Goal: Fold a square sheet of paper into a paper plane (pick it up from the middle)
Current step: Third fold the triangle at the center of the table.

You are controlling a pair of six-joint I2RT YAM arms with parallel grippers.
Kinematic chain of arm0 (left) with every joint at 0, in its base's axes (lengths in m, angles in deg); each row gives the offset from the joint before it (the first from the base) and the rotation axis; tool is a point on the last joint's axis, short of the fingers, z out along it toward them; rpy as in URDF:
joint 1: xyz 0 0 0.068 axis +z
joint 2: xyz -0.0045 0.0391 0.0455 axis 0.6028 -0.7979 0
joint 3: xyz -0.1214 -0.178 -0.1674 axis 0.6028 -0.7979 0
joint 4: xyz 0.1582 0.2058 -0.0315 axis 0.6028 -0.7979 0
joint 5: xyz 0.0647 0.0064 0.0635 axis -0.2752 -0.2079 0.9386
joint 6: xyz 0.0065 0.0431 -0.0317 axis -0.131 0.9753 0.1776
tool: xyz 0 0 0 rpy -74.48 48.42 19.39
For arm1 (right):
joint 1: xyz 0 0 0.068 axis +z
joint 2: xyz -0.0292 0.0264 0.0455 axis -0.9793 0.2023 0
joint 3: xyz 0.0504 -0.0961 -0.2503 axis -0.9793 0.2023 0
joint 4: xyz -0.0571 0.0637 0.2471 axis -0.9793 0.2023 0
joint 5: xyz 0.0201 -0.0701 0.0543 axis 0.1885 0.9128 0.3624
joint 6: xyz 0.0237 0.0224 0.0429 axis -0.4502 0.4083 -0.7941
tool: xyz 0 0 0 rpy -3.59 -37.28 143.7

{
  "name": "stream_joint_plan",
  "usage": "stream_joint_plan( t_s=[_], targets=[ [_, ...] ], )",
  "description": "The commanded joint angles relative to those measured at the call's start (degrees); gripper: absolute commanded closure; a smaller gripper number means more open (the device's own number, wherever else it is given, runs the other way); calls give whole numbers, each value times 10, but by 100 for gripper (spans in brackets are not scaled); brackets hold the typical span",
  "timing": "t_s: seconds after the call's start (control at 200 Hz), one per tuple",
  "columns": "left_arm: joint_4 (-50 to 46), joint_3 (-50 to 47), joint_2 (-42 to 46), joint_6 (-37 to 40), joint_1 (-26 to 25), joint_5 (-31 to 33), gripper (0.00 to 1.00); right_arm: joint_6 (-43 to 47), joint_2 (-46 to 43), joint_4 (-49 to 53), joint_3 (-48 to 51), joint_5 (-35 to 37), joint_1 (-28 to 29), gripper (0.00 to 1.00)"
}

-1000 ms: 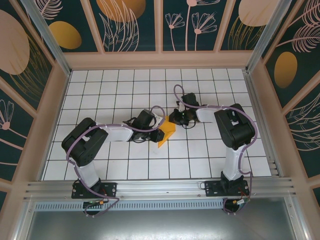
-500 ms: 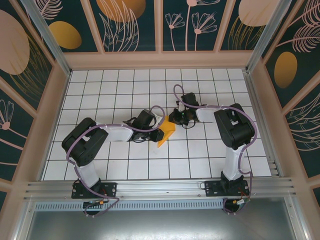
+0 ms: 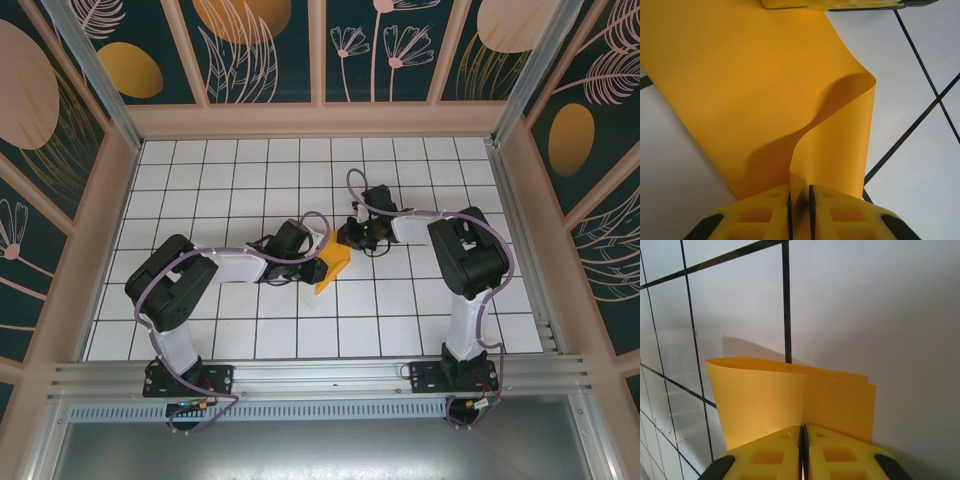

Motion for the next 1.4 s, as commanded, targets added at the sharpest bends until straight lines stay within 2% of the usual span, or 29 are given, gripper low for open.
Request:
stream_joint_plan(
  t_s=[0.0, 0.575, 0.966, 1.391],
  targets=[
    [7, -18, -7, -18, 4, 11, 81, 11, 30, 36, 1, 47, 6, 86],
    [47, -40, 27, -40, 4, 17, 80, 10, 32, 36, 8, 55, 6, 86],
    [47, -25, 2, -23, 4, -15, 80, 9, 35, 35, 4, 50, 7, 86],
    [35, -29, -4, -14, 4, 1, 82, 6, 34, 32, 6, 50, 7, 85]
  ],
)
